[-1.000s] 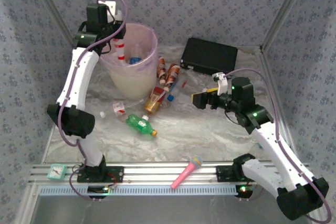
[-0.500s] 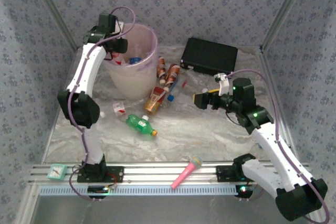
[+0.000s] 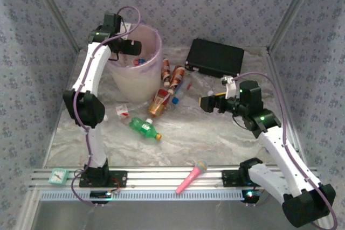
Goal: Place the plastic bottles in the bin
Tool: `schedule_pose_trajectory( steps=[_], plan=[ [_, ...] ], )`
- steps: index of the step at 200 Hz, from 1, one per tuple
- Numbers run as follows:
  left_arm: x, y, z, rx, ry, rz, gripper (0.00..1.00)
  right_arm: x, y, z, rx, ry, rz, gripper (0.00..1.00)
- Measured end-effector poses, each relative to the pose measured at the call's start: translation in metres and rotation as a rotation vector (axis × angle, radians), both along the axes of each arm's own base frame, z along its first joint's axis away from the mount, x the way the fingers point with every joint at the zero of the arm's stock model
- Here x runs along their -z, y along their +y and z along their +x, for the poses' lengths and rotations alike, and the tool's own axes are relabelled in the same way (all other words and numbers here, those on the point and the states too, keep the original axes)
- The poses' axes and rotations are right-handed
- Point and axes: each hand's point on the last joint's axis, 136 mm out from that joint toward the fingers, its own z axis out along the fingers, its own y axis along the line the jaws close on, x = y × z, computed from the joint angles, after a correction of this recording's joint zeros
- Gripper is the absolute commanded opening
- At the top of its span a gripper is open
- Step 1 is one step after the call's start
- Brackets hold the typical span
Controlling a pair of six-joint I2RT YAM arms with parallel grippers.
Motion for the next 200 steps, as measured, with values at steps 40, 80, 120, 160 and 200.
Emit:
schedule_pose_trajectory(
  steps=[40, 80, 120, 160, 200],
  plan=[
    [-0.020, -0.010, -0.002, 0.031, -0.026, -0.061, 1.00, 0.001, -0.001, 0.000, 0.003, 0.002, -0.001, 0.99],
    [-0.044, -0.016, -0.006, 0.045, -0.066, -0.106, 1.00, 0.004, -0.002, 0.000, 0.008, 0.013, -0.008, 0.99],
    [-0.070, -0.014, -0.022, 0.042, -0.097, -0.130, 1.00, 0.007, -0.004, -0.002, 0.013, 0.025, -0.020, 0.99],
    [-0.096, -0.011, -0.042, 0.041, -0.131, -0.140, 1.00, 0.017, -0.012, -0.002, 0.043, 0.043, -0.134, 0.99],
    [-0.130, -0.013, -0.084, 0.032, -0.180, -0.153, 1.00, 0.030, -0.021, 0.013, 0.080, 0.064, -0.332, 0.97]
  ],
)
